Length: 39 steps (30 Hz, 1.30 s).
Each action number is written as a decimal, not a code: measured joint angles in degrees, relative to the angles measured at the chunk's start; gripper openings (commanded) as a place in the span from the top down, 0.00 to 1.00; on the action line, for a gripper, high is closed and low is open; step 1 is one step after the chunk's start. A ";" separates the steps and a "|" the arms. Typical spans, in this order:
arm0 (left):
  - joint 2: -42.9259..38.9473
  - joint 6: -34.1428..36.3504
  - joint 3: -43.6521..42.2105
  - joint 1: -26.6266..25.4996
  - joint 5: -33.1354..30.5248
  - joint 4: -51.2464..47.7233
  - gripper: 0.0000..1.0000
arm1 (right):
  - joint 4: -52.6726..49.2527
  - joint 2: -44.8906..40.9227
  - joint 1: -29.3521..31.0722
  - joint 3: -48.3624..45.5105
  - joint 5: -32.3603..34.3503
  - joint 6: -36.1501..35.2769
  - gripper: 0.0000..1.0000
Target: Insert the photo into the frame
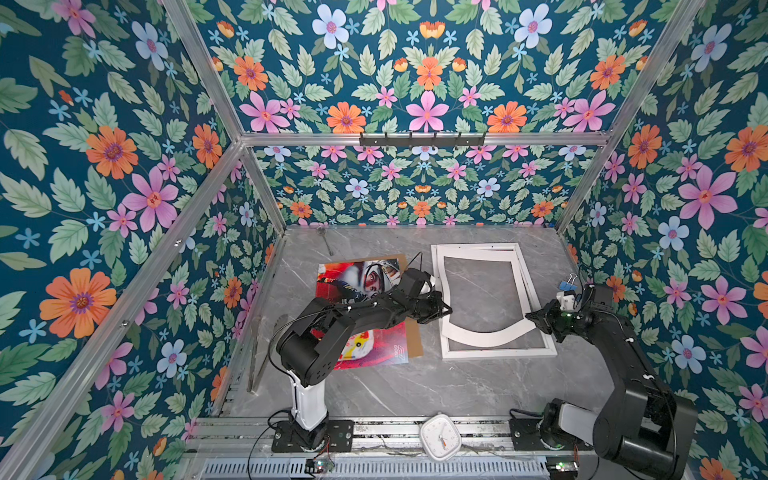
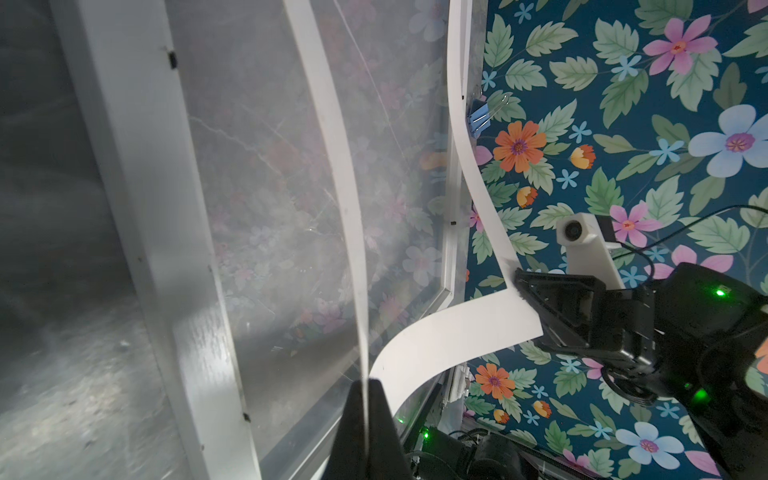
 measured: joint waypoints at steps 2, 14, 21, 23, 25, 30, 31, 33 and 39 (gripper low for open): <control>0.37 -0.24 -0.11 -0.22 -0.22 0.39 1.00 | 0.04 0.59 0.00 0.44 0.52 -0.28 0.94; 1.88 -3.74 -2.14 -1.84 -1.07 5.81 1.00 | 0.22 0.48 -0.04 1.90 1.62 -0.33 0.94; 1.95 -4.17 -3.17 -1.97 -1.55 7.19 1.00 | 0.26 -0.11 -0.04 1.99 1.60 -0.31 0.95; 1.92 -4.48 -3.39 -2.08 -1.75 7.69 1.00 | 0.44 -0.50 -0.04 1.92 1.55 -0.28 0.96; 1.90 -5.05 -3.48 -2.12 -1.90 8.00 1.00 | 0.61 -0.98 -0.04 1.88 1.44 -0.11 0.97; 1.92 -5.33 -4.09 -2.36 -2.38 8.90 1.00 | 1.68 -2.10 -0.04 1.62 1.40 0.20 0.97; 1.95 -5.53 -4.20 -2.51 -2.45 9.22 1.00 | 1.73 -2.05 -0.04 1.66 1.42 0.24 0.98; 1.99 -5.73 -4.28 -2.71 -2.56 9.75 1.00 | 1.73 -1.95 -0.04 1.84 1.42 0.55 0.98; 2.19 -6.82 -4.28 -2.86 -2.80 10.62 1.00 | 1.75 -0.92 -0.04 1.90 1.66 0.52 0.97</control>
